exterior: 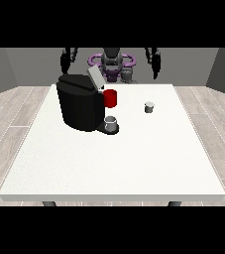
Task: Insert the coffee pod into the coffee machine and close the lid
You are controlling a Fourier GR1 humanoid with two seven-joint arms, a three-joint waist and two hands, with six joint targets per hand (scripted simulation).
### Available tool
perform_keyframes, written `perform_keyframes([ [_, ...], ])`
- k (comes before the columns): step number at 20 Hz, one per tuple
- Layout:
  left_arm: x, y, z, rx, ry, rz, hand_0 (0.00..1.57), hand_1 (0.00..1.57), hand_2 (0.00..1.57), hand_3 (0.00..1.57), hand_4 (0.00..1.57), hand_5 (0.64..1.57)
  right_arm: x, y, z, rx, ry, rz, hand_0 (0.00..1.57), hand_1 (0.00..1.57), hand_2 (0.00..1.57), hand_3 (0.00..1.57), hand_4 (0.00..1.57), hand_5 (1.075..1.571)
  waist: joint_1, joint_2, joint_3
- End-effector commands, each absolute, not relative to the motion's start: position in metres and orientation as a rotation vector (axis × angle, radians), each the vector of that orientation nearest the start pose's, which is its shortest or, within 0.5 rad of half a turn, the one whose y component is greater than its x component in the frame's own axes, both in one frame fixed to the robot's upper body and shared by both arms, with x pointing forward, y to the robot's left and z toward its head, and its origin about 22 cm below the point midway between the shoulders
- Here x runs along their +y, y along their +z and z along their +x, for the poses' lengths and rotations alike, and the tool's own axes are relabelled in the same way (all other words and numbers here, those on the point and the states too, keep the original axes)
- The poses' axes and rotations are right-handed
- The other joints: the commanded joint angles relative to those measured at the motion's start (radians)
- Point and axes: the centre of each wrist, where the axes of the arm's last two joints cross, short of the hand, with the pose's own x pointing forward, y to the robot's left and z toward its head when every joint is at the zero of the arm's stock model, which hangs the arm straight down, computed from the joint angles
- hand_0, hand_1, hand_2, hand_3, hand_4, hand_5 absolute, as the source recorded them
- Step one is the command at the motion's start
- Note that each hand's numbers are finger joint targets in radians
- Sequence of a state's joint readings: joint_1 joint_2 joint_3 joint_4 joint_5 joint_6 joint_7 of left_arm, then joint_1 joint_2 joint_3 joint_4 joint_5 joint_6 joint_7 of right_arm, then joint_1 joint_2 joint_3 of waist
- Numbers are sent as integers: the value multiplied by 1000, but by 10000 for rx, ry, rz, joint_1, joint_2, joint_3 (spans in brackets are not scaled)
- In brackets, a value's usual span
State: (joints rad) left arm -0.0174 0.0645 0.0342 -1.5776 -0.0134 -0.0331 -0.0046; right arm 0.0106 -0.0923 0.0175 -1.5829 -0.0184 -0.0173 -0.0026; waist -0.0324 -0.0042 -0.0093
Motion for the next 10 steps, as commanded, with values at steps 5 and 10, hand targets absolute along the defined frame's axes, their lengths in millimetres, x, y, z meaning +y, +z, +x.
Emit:
perform_keyframes([
  [5,256,7,265,-16397,-1195,-130,0,0,0,0,733,1571,-236,-6,236,-15825,359,12,0,0,0,0,328,1571,-163,64,92],
  [10,235,11,270,-16626,-1357,-1373,0,0,0,0,713,1571,-238,-13,238,-16572,-604,134,0,0,0,0,324,1571,-152,57,94],
])
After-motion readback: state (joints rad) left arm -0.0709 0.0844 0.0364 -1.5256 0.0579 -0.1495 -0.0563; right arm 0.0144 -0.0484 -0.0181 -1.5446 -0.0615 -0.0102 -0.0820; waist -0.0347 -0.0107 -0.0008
